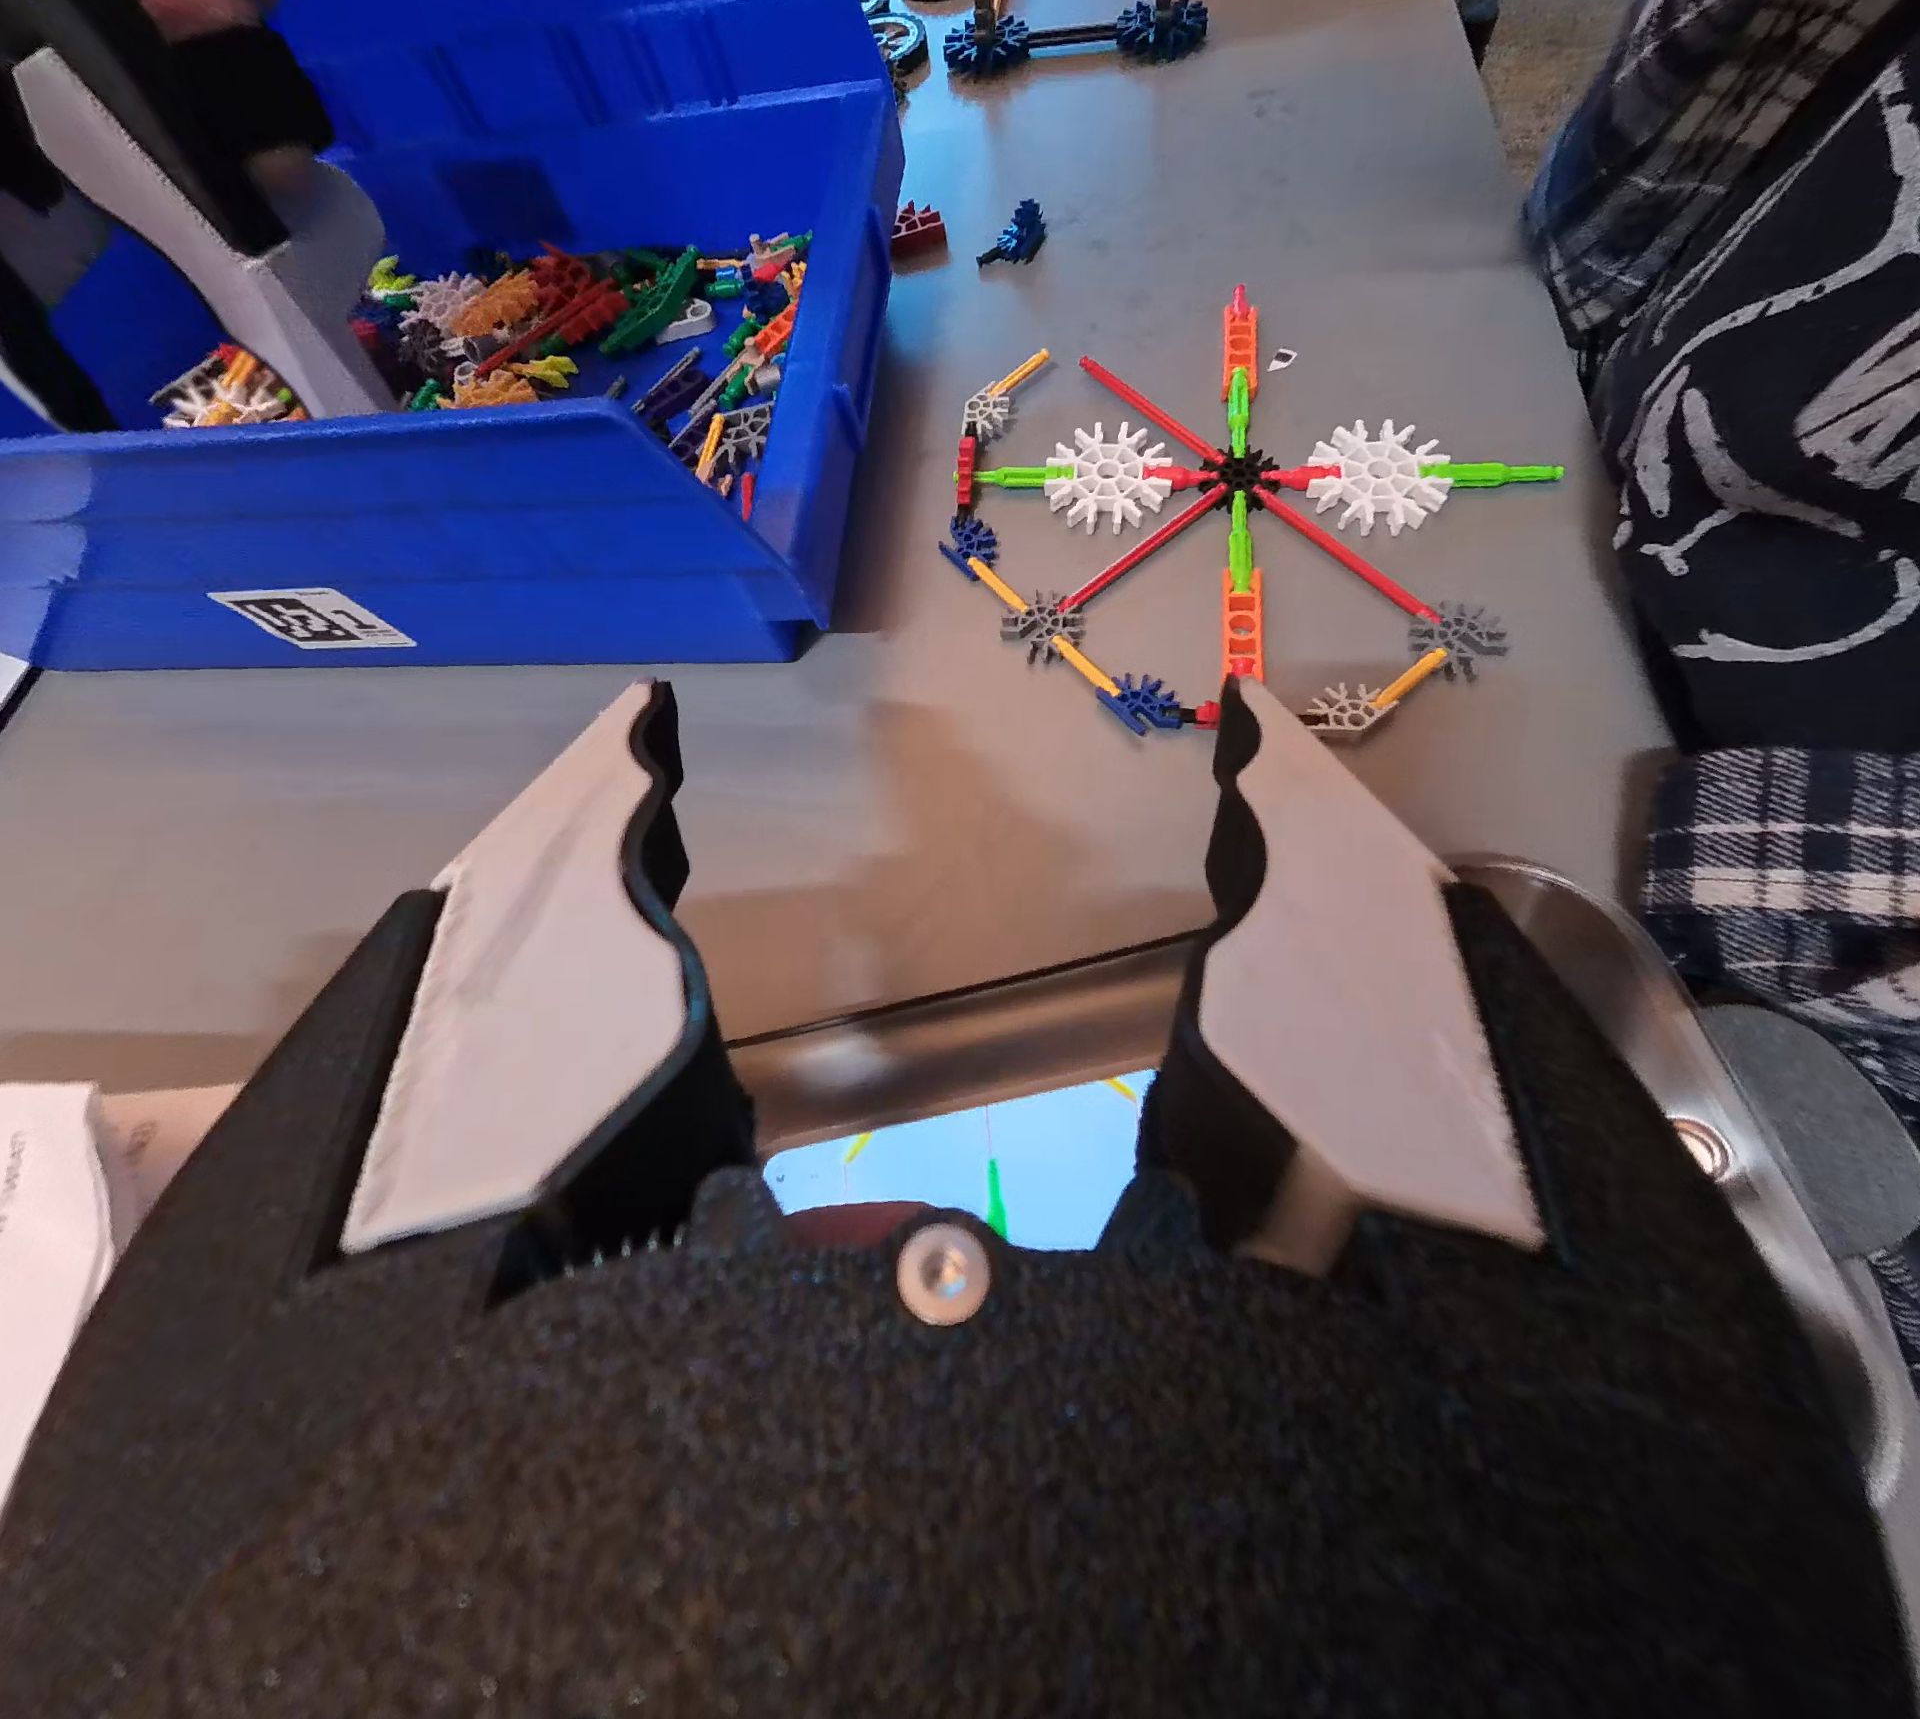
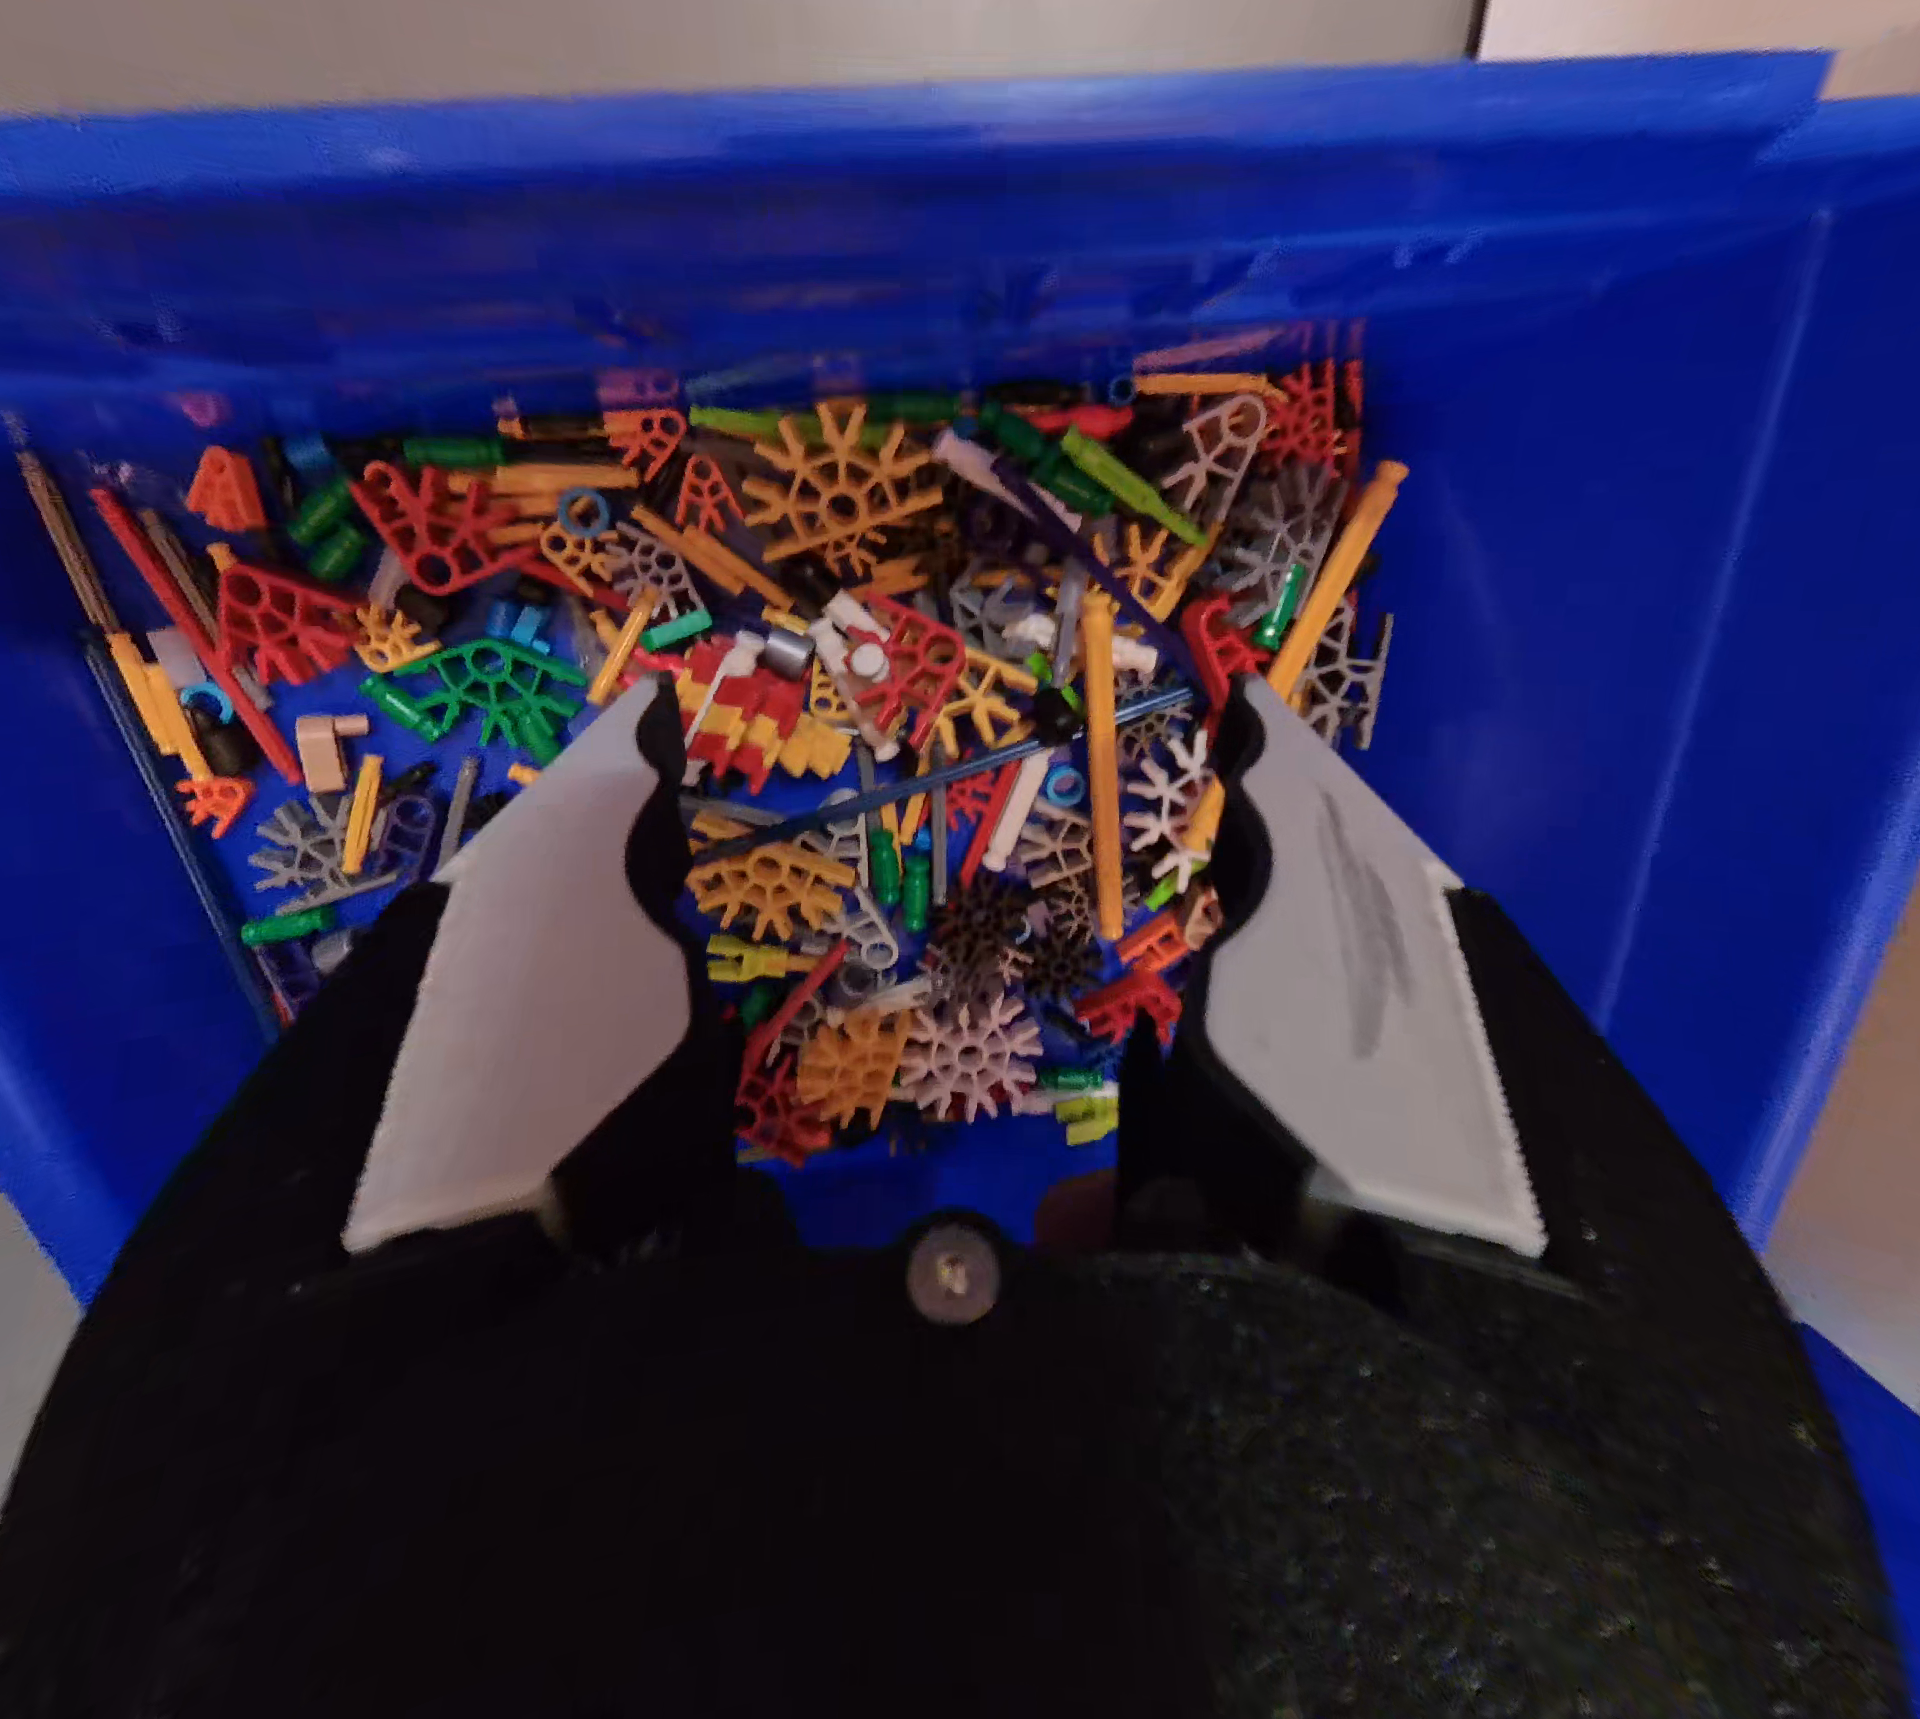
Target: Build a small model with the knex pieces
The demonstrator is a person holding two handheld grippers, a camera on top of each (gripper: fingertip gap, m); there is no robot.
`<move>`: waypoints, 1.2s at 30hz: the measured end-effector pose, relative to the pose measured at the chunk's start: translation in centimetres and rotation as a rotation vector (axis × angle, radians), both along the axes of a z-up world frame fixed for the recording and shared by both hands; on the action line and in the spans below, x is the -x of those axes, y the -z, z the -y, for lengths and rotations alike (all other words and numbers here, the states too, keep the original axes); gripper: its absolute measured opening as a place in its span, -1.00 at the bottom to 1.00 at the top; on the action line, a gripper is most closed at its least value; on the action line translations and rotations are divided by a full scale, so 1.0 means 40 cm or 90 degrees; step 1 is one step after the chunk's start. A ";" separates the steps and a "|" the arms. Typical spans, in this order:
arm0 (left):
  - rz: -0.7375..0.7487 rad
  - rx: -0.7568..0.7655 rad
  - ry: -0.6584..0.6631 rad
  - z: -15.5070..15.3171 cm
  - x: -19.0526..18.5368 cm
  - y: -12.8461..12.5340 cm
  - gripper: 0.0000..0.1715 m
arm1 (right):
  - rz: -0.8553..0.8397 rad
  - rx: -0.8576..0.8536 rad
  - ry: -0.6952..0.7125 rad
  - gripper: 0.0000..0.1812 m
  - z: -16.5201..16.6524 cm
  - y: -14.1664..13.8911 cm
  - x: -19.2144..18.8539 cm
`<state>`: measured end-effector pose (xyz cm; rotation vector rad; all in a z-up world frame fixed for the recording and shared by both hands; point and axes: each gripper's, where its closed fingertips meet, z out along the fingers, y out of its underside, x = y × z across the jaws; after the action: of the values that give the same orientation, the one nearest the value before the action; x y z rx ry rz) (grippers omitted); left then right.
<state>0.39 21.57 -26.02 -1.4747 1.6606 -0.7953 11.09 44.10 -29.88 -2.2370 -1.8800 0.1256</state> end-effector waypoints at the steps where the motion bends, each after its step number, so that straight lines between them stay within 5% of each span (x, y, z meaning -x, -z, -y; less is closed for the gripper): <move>1: 0.000 0.000 0.000 0.000 0.001 0.000 0.18 | -0.009 0.000 0.006 0.16 -0.009 0.001 0.003; 8: -0.003 -0.003 -0.001 -0.002 0.004 0.002 0.18 | 0.026 0.065 0.061 0.20 -0.015 0.006 -0.027; 13: 0.001 -0.001 -0.002 -0.004 0.005 -0.003 0.18 | -0.004 0.081 0.120 -0.36 -0.015 -0.105 -0.084; 16: 0.000 -0.002 -0.002 -0.004 0.004 -0.001 0.19 | 0.021 0.053 0.108 -0.52 -0.015 -0.122 -0.126; 27: 0.002 -0.010 -0.003 -0.007 0.007 -0.005 0.19 | 0.214 0.073 0.092 -0.63 0.031 0.016 -0.212; 36: 0.002 -0.015 -0.005 -0.012 0.011 -0.005 0.19 | 0.221 0.075 0.082 -0.80 0.036 0.050 -0.212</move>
<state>-0.05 22.05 -25.83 -1.4624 1.6563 -0.7711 19.58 42.68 -31.86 -2.5915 -1.9238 -0.1904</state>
